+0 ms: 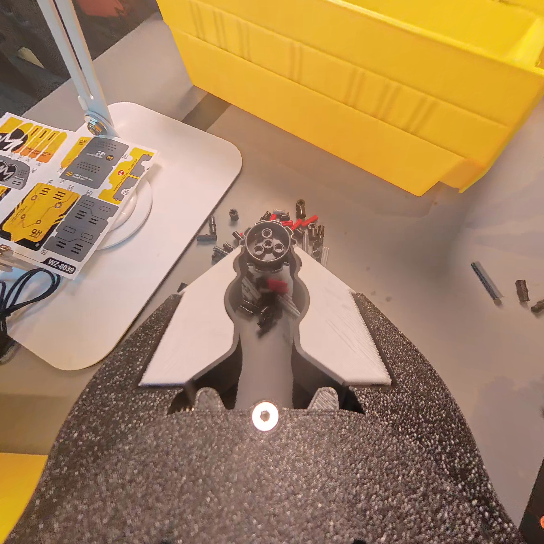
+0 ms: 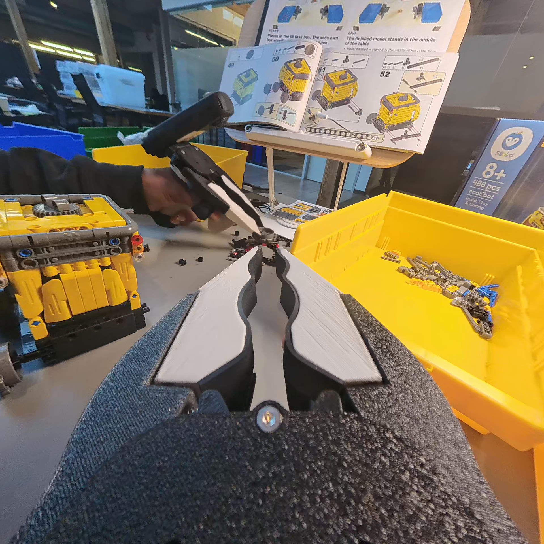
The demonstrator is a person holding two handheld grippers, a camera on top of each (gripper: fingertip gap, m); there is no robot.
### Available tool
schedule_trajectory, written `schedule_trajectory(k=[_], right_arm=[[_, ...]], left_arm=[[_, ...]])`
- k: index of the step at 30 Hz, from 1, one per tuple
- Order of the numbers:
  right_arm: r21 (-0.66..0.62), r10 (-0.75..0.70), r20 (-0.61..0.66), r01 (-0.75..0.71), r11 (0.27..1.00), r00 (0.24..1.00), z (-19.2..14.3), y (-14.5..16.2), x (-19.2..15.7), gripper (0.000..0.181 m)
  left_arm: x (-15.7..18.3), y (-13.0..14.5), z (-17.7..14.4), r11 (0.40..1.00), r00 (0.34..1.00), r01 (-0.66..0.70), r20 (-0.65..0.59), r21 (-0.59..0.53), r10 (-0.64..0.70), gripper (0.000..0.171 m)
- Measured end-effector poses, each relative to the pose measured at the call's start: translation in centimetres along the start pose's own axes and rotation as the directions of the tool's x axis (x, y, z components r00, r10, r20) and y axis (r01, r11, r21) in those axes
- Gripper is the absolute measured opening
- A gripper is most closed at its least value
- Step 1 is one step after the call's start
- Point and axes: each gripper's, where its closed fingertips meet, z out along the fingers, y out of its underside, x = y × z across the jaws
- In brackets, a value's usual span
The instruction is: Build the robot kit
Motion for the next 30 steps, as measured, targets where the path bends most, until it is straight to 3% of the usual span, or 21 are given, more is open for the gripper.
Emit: schedule_trajectory(k=[7, 13, 22, 30], right_arm=[[-0.001, 0.000, 0.000, 0.000, 1.000, 1.000, 0.0, 0.0, 0.0, 0.008], [0.001, 0.013, -0.002, -0.013, 1.000, 1.000, 0.0, 0.0, 0.2, 0.008], [-0.013, -0.006, 0.007, 0.006, 1.000, 1.000, 0.2, 0.2, -0.2, 0.008], [-0.039, 0.007, 0.020, -0.006, 0.999, 1.000, 0.5, 0.7, -0.3, 0.009]], left_arm=[[0.5, -1.6, -1.9, 0.996, 0.999, 0.043, -0.034, 0.082, -0.040, 0.026], [1.9, -2.2, -6.6, 0.984, 0.996, 0.063, -0.075, 0.165, -0.051, 0.026], [3.9, 4.9, -13.2, 0.990, 0.995, 0.095, -0.043, 0.104, -0.091, 0.026], [8.1, 12.0, -13.5, 0.995, 0.997, 0.038, -0.070, -0.091, -0.044, 0.026]])
